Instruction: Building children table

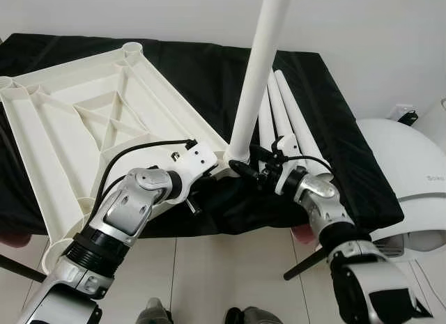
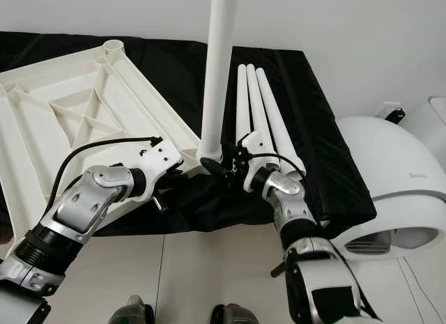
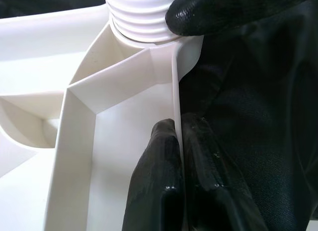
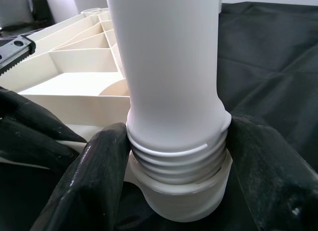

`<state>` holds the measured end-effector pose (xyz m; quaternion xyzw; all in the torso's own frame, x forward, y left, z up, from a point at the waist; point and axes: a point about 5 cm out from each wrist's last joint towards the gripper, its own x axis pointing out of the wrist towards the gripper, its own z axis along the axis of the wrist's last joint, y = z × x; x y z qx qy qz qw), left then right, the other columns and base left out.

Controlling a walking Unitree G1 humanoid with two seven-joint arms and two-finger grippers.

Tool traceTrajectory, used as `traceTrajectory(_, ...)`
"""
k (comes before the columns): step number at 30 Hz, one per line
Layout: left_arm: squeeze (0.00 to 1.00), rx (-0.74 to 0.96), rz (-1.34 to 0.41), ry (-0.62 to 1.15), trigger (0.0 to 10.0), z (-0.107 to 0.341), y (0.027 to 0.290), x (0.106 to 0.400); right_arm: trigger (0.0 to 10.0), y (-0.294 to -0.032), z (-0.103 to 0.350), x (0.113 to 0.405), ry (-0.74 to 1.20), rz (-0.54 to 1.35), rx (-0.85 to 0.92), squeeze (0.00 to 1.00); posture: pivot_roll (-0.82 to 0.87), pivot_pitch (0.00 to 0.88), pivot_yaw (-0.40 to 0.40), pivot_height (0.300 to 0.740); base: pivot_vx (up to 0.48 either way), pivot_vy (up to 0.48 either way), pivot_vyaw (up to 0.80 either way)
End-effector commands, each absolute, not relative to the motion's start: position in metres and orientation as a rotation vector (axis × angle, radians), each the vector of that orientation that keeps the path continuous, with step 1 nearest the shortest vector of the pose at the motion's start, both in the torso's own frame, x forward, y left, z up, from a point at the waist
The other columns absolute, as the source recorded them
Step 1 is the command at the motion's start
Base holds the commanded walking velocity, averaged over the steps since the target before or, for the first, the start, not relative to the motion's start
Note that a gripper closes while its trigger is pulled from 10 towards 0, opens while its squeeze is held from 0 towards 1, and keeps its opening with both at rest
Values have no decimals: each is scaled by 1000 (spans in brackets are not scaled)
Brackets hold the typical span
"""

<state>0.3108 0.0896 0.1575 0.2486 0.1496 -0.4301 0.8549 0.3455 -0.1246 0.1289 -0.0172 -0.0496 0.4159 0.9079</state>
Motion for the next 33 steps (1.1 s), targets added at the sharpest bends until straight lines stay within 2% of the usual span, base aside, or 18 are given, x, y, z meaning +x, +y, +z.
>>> traceTrajectory(1, 0, 533, -904, 295, 10000, 161, 86, 311, 0, -111, 141, 343, -175, 896, -24, 0, 16, 62, -43, 740, 0, 0, 0)
traceTrajectory(13, 0, 533, -908, 293, 10000, 160, 84, 309, 0, -96, 138, 336, -117, 805, 28, 0, 18, 56, -51, 740, 0, 0, 0)
traceTrajectory(22, 0, 531, -900, 296, 10000, 160, 85, 310, 0, -62, 133, 320, -66, 678, 25, 0, 21, 70, -56, 740, 0, 0, 0)
traceTrajectory(32, 0, 533, -898, 297, 10000, 160, 86, 311, 0, -49, 131, 314, -40, 518, 40, 0, 15, 75, -52, 740, 0, 0, 0)
traceTrajectory(33, 0, 532, -898, 296, 10000, 160, 86, 312, 0, -42, 131, 312, -40, 492, 54, 0, 14, 76, -49, 740, 0, 0, 0)
